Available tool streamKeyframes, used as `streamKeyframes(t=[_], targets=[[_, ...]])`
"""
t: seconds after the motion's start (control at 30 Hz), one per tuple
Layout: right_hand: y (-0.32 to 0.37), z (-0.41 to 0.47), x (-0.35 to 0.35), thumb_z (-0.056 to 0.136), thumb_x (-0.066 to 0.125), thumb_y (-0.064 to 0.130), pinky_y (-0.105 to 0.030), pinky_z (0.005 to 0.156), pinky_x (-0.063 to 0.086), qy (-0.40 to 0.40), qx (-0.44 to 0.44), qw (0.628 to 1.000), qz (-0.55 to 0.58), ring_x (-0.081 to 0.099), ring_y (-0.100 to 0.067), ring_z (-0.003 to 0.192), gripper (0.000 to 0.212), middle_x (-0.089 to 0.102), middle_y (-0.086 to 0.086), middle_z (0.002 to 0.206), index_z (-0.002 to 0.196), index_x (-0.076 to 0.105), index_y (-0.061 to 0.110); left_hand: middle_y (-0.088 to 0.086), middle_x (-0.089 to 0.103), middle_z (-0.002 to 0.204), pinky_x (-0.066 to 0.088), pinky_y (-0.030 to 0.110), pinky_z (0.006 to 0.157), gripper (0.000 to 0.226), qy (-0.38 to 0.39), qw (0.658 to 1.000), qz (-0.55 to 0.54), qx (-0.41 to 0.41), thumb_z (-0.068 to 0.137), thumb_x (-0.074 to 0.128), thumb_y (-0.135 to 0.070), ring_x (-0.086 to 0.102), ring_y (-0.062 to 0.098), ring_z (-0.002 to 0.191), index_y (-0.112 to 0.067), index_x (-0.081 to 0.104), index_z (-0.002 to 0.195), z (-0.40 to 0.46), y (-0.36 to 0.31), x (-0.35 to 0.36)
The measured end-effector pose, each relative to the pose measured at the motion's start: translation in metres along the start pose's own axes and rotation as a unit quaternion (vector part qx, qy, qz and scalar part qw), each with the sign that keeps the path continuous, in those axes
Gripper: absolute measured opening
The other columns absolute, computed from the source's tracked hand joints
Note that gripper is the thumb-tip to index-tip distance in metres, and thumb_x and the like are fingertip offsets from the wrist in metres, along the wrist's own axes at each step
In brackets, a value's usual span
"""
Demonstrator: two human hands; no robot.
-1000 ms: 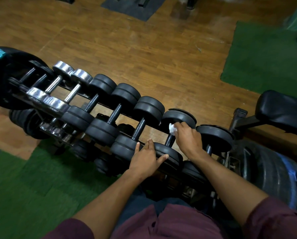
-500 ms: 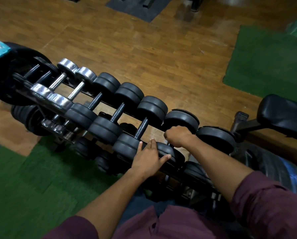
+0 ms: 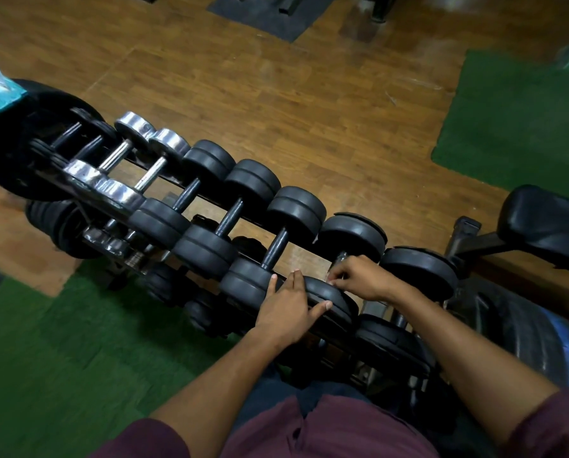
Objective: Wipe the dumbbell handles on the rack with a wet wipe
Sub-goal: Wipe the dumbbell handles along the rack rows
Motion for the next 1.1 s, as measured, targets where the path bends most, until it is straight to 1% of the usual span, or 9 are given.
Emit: streamKeyframes(t=[0.2, 0.33, 0.43, 0.5, 0.57, 0.67, 0.8, 0.97, 1.1], targets=[[-0.048, -0.011, 0.032, 0.093, 0.065, 0.014, -0.025, 0.074, 0.056, 0.050, 0.110, 0.980, 0.155, 0.070, -0.002, 0.080, 0.016, 0.077, 0.011, 0.085, 0.089, 0.080, 0.015, 0.013, 0.017, 0.169, -0.004, 0.044, 0.127, 0.103, 0.015, 1.000, 0.008, -0.003, 0.096, 0.029, -0.077, 0.018, 0.018, 0.155, -0.001, 0.004, 0.161, 0.000, 0.000, 0.000], [-0.066, -0.007, 0.055, 0.090, 0.055, -0.007, -0.029, 0.074, 0.055, 0.041, 0.206, 0.909, 0.360, 0.065, -0.019, 0.084, 0.016, 0.069, -0.015, 0.088, 0.089, 0.071, -0.008, 0.013, 0.018, 0.169, -0.005, 0.044, 0.127, 0.103, 0.014, 1.000, 0.013, -0.003, 0.096, 0.028, -0.077, 0.021, 0.018, 0.154, -0.001, 0.005, 0.161, 0.000, 0.000, 0.000], [-0.070, -0.006, 0.063, 0.089, 0.051, -0.009, -0.025, 0.058, 0.048, 0.035, 0.254, 0.869, 0.424, 0.057, -0.020, 0.067, 0.023, 0.056, -0.014, 0.075, 0.076, 0.062, 0.005, 0.013, 0.020, 0.168, -0.004, 0.044, 0.127, 0.103, 0.013, 1.000, 0.009, -0.002, 0.096, 0.029, -0.077, 0.022, 0.018, 0.154, -0.001, 0.006, 0.161, 0.000, 0.000, 0.000], [-0.070, -0.005, 0.066, 0.089, 0.047, -0.010, -0.023, 0.048, 0.038, 0.039, 0.273, 0.848, 0.453, 0.043, -0.014, 0.053, 0.028, 0.042, -0.010, 0.066, 0.072, 0.052, 0.011, 0.013, 0.019, 0.169, -0.004, 0.044, 0.127, 0.103, 0.016, 1.000, 0.010, -0.002, 0.096, 0.029, -0.077, 0.021, 0.018, 0.154, -0.001, 0.006, 0.161, 0.000, 0.000, 0.000], [-0.075, -0.002, 0.073, 0.084, 0.047, -0.011, -0.025, 0.050, 0.034, 0.030, 0.278, 0.828, 0.485, 0.039, -0.014, 0.055, 0.021, 0.039, -0.011, 0.075, 0.086, 0.052, 0.010, 0.012, 0.018, 0.169, -0.004, 0.044, 0.127, 0.103, 0.018, 1.000, 0.010, -0.003, 0.095, 0.029, -0.077, 0.021, 0.018, 0.155, -0.001, 0.006, 0.161, 0.000, 0.000, 0.000], [-0.096, 0.009, 0.095, 0.071, 0.052, -0.009, -0.030, 0.060, 0.036, 0.022, 0.285, 0.783, 0.552, 0.042, -0.018, 0.066, 0.033, 0.042, -0.014, 0.091, 0.099, 0.055, 0.009, 0.012, 0.018, 0.169, -0.004, 0.043, 0.126, 0.102, 0.021, 1.000, 0.011, -0.002, 0.096, 0.029, -0.076, 0.022, 0.018, 0.154, -0.001, 0.005, 0.161, -0.001, -0.001, -0.001], [-0.077, -0.009, 0.069, 0.083, 0.043, -0.021, -0.027, 0.066, 0.049, -0.082, 0.326, 0.709, 0.620, 0.052, -0.019, 0.074, 0.038, 0.058, -0.014, 0.088, 0.104, 0.067, 0.000, 0.012, 0.018, 0.169, -0.003, 0.044, 0.127, 0.102, 0.020, 1.000, 0.012, -0.002, 0.096, 0.029, -0.076, 0.023, 0.018, 0.154, -0.001, 0.005, 0.161, -0.002, -0.001, -0.001], [-0.089, -0.013, 0.057, 0.092, 0.046, -0.021, -0.034, 0.089, 0.050, -0.243, 0.343, 0.578, 0.699, 0.059, -0.027, 0.100, 0.025, 0.060, -0.018, 0.109, 0.092, 0.064, -0.004, 0.012, 0.018, 0.169, -0.004, 0.044, 0.127, 0.102, 0.012, 1.000, 0.009, -0.003, 0.096, 0.028, -0.076, 0.021, 0.018, 0.154, -0.001, 0.006, 0.161, -0.003, -0.001, -0.001], [-0.081, -0.014, 0.062, 0.094, 0.041, -0.020, -0.031, 0.092, 0.048, -0.267, 0.323, 0.522, 0.742, 0.062, -0.022, 0.088, 0.035, 0.061, -0.020, 0.113, 0.123, 0.059, -0.009, 0.013, 0.017, 0.169, -0.004, 0.044, 0.127, 0.102, 0.017, 1.000, 0.001, -0.007, 0.096, 0.029, -0.075, 0.020, 0.018, 0.155, -0.001, 0.006, 0.161, -0.002, -0.001, -0.001]])
Point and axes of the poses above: each hand's wrist, its own z-axis towards the middle knuckle, its own x-axis out of the palm, y = z × x, the point moved 8 cm from there along z, towards the middle knuckle
